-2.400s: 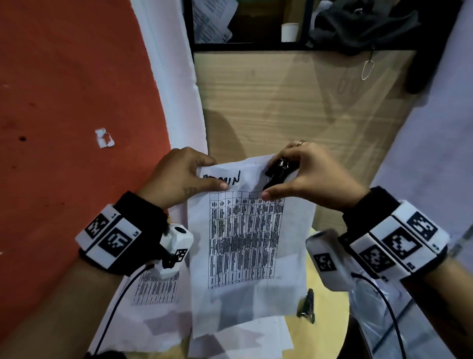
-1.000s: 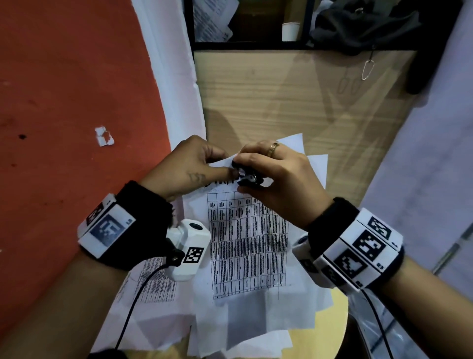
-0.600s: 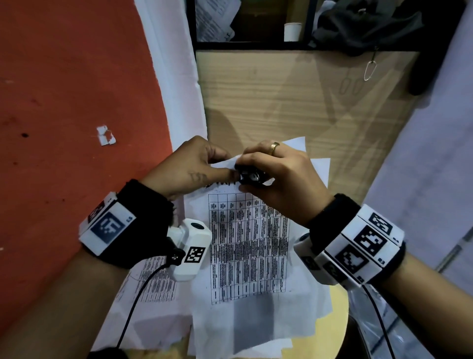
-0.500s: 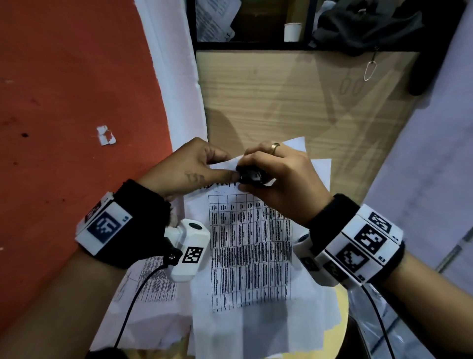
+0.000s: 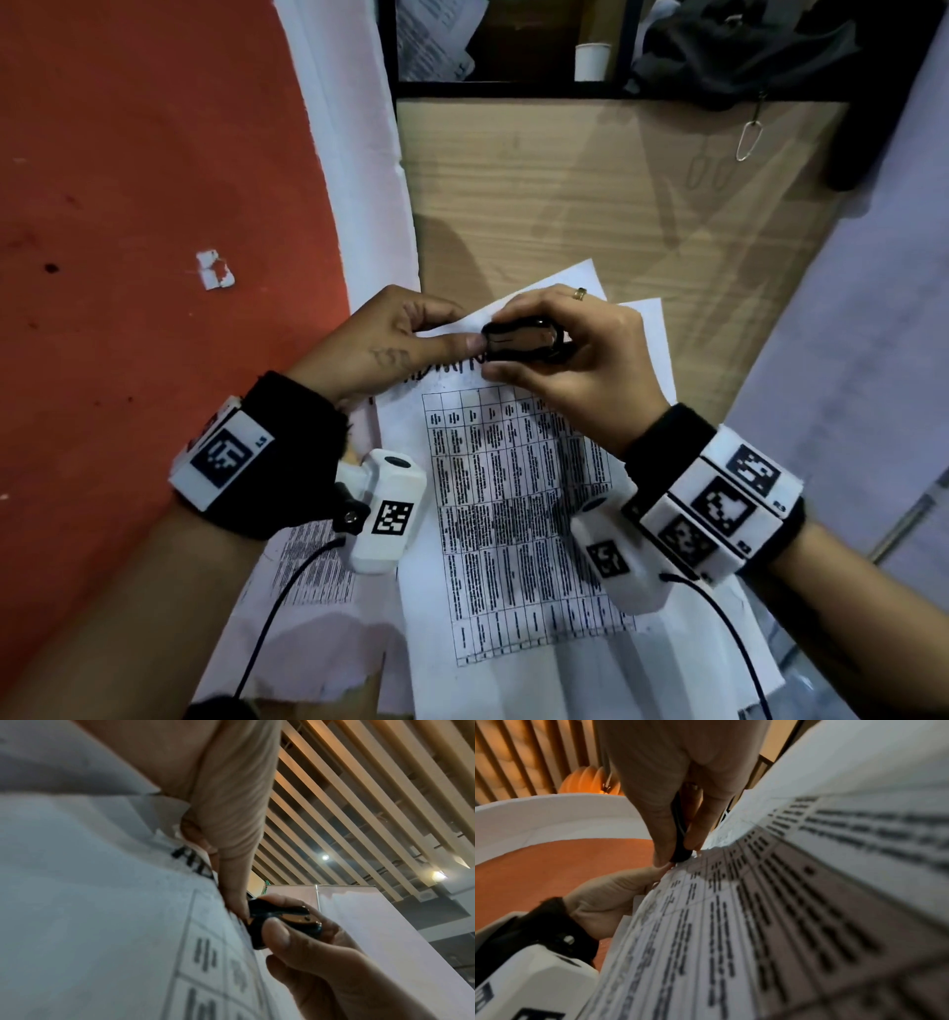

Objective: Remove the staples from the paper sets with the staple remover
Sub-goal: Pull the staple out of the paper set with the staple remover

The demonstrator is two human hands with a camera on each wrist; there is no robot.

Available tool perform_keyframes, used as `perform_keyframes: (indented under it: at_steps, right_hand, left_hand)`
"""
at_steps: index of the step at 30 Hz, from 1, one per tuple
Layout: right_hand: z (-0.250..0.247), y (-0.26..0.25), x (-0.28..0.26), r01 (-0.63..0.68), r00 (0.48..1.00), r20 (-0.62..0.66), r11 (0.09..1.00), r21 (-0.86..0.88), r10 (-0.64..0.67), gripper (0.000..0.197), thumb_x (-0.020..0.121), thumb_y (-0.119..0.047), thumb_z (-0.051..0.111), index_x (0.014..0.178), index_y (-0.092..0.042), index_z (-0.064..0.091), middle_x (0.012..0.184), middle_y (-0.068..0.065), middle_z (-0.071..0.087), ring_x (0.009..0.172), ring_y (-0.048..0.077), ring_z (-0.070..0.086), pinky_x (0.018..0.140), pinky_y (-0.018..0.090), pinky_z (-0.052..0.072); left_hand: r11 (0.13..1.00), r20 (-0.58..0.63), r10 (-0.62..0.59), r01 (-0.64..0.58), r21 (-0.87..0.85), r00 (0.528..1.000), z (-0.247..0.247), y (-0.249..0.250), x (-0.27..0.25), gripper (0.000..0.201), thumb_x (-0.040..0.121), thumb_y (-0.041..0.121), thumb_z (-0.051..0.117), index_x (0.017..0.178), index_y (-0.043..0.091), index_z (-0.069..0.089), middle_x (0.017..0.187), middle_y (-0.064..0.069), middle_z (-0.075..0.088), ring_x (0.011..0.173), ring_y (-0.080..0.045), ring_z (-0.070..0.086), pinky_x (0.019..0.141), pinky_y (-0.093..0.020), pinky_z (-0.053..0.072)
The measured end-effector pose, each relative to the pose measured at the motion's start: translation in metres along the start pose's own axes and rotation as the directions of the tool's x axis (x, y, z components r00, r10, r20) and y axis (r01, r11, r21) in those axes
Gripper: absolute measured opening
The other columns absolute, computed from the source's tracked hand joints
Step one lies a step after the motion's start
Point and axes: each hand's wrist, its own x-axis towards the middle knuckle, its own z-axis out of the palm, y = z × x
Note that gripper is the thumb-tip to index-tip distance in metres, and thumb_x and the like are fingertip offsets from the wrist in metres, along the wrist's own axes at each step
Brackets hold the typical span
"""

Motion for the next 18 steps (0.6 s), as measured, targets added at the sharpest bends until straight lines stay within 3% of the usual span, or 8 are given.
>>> perform_keyframes:
  at_steps: [6, 9, 10, 13, 14, 16, 18]
  right_hand:
    - [0.006, 0.009, -0.003, -0.086, 0.996, -0.003, 0.993, 0.079, 0.086, 0.032, 0.061, -0.016, 0.083, 0.088, -0.006, 0.070, 0.087, -0.005, 0.066, 0.084, 0.001, 0.060, 0.079, 0.011, 0.045]
    - [0.008, 0.013, -0.005, -0.068, 0.998, -0.012, 0.997, 0.037, 0.069, 0.031, 0.063, -0.018, 0.082, 0.087, -0.005, 0.070, 0.087, 0.000, 0.068, 0.084, 0.006, 0.061, 0.077, 0.017, 0.048]
    - [0.009, 0.014, -0.006, -0.049, 0.999, -0.011, 0.999, -0.003, 0.049, 0.030, 0.063, -0.019, 0.081, 0.087, -0.004, 0.070, 0.087, 0.002, 0.068, 0.083, 0.008, 0.061, 0.077, 0.018, 0.049]
    - [0.016, 0.018, -0.009, -0.034, 0.999, -0.018, 0.998, -0.059, 0.033, 0.028, 0.065, -0.018, 0.080, 0.085, -0.002, 0.069, 0.085, 0.006, 0.067, 0.081, 0.011, 0.060, 0.072, 0.024, 0.050]
    - [0.017, 0.019, -0.010, -0.042, 0.999, -0.030, 0.997, -0.061, 0.040, 0.027, 0.065, -0.018, 0.080, 0.084, -0.001, 0.069, 0.083, 0.006, 0.067, 0.079, 0.013, 0.060, 0.069, 0.027, 0.051]
    - [0.017, 0.023, -0.011, -0.057, 0.997, -0.062, 0.994, -0.090, 0.052, 0.025, 0.066, -0.016, 0.079, 0.081, -0.001, 0.067, 0.078, 0.007, 0.066, 0.072, 0.017, 0.060, 0.062, 0.032, 0.051]
    - [0.016, 0.031, -0.015, -0.087, 0.994, -0.074, 0.986, -0.139, 0.077, 0.023, 0.064, -0.015, 0.079, 0.079, -0.003, 0.067, 0.075, 0.005, 0.065, 0.068, 0.014, 0.058, 0.063, 0.027, 0.048]
  left_hand:
    - [0.993, -0.045, 0.037, -0.031, 0.112, 0.998, 0.000, -0.012, 0.003, 0.006, 0.083, 0.014, 0.068, 0.085, 0.011, 0.072, 0.070, 0.006, 0.070, 0.069, -0.001, 0.060, 0.066, -0.019, 0.045]
    - [0.948, -0.103, 0.083, -0.047, 0.316, 0.991, 0.002, -0.022, 0.005, 0.022, 0.078, 0.041, 0.067, 0.083, 0.021, 0.073, 0.071, -0.005, 0.069, 0.067, -0.014, 0.060, 0.065, -0.038, 0.047]
    - [0.918, -0.132, 0.098, -0.038, 0.394, 0.986, 0.004, -0.024, 0.005, 0.026, 0.076, 0.049, 0.062, 0.081, 0.026, 0.071, 0.064, -0.003, 0.065, 0.060, -0.017, 0.057, 0.060, -0.040, 0.045]
    - [0.852, -0.231, 0.135, 0.006, 0.523, 0.963, 0.012, -0.032, 0.009, 0.033, 0.075, 0.051, 0.057, 0.070, 0.019, 0.066, 0.044, 0.004, 0.041, 0.040, -0.006, 0.034, 0.048, -0.028, 0.024]
    - [0.822, -0.254, 0.147, 0.025, 0.569, 0.956, 0.014, -0.034, 0.010, 0.035, 0.075, 0.049, 0.055, 0.069, 0.015, 0.064, 0.042, 0.004, 0.039, 0.040, -0.007, 0.036, 0.048, -0.027, 0.025]
    - [0.774, -0.290, 0.152, 0.069, 0.629, 0.945, 0.013, -0.043, 0.010, 0.031, 0.076, 0.046, 0.052, 0.068, 0.017, 0.062, 0.047, 0.003, 0.048, 0.051, -0.021, 0.054, 0.051, -0.031, 0.038]
    - [0.779, -0.289, 0.121, 0.089, 0.620, 0.950, 0.007, -0.058, 0.009, 0.029, 0.076, 0.047, 0.051, 0.070, 0.021, 0.064, 0.055, -0.002, 0.056, 0.065, -0.034, 0.062, 0.058, -0.037, 0.048]
